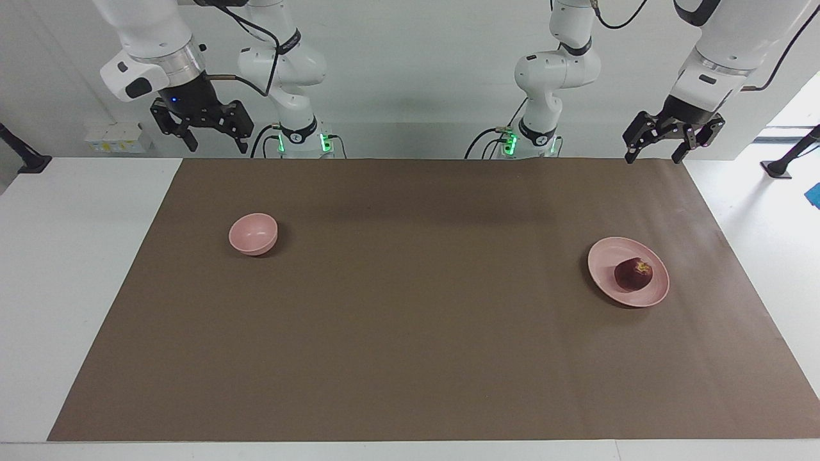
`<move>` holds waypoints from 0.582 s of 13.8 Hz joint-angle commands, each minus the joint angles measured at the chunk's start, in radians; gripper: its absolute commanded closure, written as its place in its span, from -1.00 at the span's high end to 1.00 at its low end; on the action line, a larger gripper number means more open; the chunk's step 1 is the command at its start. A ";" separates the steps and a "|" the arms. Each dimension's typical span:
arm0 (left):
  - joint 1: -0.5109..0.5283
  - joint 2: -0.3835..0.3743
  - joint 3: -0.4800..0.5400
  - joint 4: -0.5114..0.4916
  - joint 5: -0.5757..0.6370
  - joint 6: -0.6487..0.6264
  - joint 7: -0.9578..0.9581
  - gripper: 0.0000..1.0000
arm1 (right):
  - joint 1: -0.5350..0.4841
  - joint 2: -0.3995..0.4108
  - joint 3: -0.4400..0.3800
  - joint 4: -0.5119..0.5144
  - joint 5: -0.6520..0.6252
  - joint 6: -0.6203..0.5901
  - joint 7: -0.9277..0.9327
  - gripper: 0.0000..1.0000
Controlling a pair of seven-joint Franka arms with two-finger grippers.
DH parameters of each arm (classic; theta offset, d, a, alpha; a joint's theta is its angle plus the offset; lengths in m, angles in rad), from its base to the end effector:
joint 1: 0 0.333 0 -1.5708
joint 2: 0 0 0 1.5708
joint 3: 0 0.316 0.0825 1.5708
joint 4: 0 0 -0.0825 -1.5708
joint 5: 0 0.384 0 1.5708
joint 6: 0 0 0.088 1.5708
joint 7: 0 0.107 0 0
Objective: Move apple from plate to bowl
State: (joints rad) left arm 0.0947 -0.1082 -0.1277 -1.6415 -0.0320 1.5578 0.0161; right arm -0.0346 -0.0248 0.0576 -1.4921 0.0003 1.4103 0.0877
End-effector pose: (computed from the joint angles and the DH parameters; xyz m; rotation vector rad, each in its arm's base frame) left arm 0.5189 -0.0245 0.6476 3.1220 -0.0770 0.0366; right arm 0.5297 0.0127 0.6608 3.1344 -0.1015 -0.0892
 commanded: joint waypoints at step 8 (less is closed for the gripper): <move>0.010 -0.030 0.006 -0.034 -0.013 0.010 0.024 1.00 | -0.008 -0.021 0.007 -0.020 0.023 -0.014 -0.010 1.00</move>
State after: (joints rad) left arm 0.0953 -0.1084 -0.1258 -1.6431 -0.0320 1.5579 0.0186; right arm -0.0336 -0.0255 0.0588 -1.4938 0.0003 1.4091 0.0877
